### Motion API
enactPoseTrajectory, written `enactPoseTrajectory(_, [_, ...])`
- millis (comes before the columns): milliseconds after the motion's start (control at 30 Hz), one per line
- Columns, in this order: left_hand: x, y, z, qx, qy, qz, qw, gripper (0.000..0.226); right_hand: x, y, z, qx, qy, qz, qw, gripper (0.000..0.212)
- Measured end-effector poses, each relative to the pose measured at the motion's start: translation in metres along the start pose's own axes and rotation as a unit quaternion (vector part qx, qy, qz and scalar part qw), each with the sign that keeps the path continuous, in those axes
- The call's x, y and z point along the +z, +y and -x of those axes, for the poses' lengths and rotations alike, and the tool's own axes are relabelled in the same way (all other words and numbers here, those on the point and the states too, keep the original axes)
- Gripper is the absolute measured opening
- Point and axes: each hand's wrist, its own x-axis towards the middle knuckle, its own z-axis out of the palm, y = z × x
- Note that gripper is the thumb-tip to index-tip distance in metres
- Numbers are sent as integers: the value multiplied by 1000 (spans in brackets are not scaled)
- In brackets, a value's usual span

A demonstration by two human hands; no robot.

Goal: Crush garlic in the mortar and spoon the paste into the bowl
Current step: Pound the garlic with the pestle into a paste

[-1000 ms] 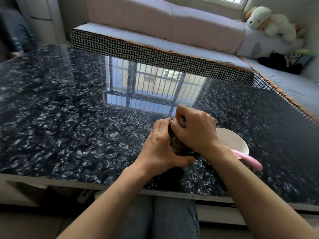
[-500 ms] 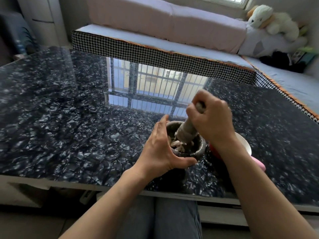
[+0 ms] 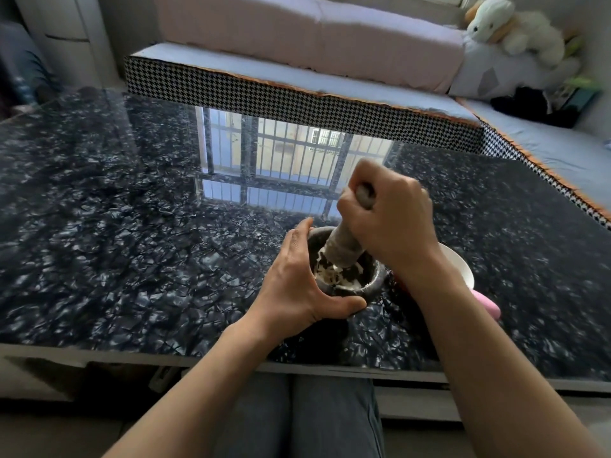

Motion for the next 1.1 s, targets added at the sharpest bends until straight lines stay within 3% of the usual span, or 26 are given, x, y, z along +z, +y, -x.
enactPoseTrajectory(200, [0, 2, -1, 0, -4, -8, 1000, 124, 23, 5, 10, -6, -70, 19, 997, 13])
enactPoseTrajectory(367, [0, -1, 0, 0, -4, -1, 1000, 125, 3, 8, -3, 17, 20, -43, 999, 16])
enactPoseTrajectory(567, [0, 0, 0, 3, -3, -3, 1000, 124, 22, 2, 12, -5, -92, 28, 995, 17])
enactPoseTrajectory(733, [0, 1, -1, 4, -4, -5, 1000, 124, 0, 6, -8, 5, 9, -24, 1000, 13])
enactPoseTrajectory(933, [0, 1, -1, 0, -7, -1, 1000, 123, 25, -4, 13, -31, -93, 42, 994, 15])
enactPoseTrajectory(1100, [0, 1, 0, 2, -3, -9, 1000, 125, 4, 0, -4, -7, -4, 10, 1000, 12])
